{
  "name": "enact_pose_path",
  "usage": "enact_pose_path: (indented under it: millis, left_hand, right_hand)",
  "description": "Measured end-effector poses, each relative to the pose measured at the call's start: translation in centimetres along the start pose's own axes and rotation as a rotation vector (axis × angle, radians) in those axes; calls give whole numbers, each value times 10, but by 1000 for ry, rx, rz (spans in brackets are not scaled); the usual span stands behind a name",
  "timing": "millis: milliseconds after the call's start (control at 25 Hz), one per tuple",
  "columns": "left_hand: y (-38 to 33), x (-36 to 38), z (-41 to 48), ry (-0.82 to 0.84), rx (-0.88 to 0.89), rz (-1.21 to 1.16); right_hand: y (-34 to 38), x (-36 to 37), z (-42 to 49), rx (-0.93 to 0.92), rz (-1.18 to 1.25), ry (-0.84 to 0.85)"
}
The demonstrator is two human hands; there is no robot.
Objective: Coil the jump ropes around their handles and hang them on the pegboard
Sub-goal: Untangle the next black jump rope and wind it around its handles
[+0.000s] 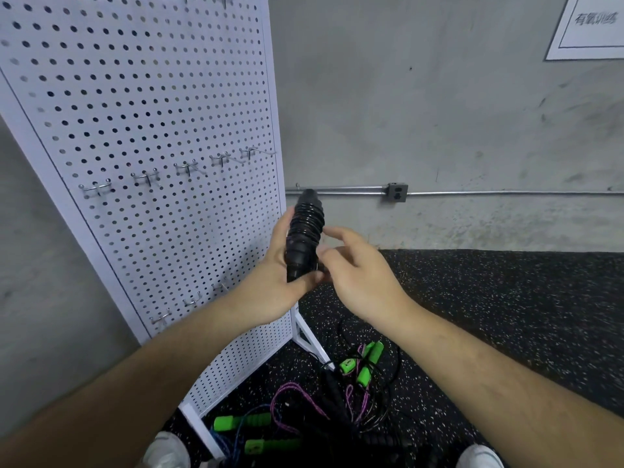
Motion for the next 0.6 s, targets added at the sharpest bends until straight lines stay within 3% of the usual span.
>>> enact_pose_path:
  millis: [160, 240, 360, 600]
  left_hand:
    - [23, 1, -10, 60, -20, 120]
    - [27, -1, -15, 48, -40, 55]
    - [37, -8, -19, -71, -71, -94]
    - [61, -22, -28, -271, -154, -321]
  right_hand:
    - [-14, 10, -4, 109, 206, 30]
    - [-15, 11, -9, 111, 250, 66]
    - [-16, 14, -14, 95, 64, 95]
    - [-36, 37, -14, 102, 58, 172]
Point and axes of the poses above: each hand's wrist, its own z-axis towards the middle knuckle, its own x-axis out of the palm, y = z × x, the point moved 6 cm from there along z, towards the middle knuckle, and after that the axes turned 1 degree about -y, right-handed, at the moved point
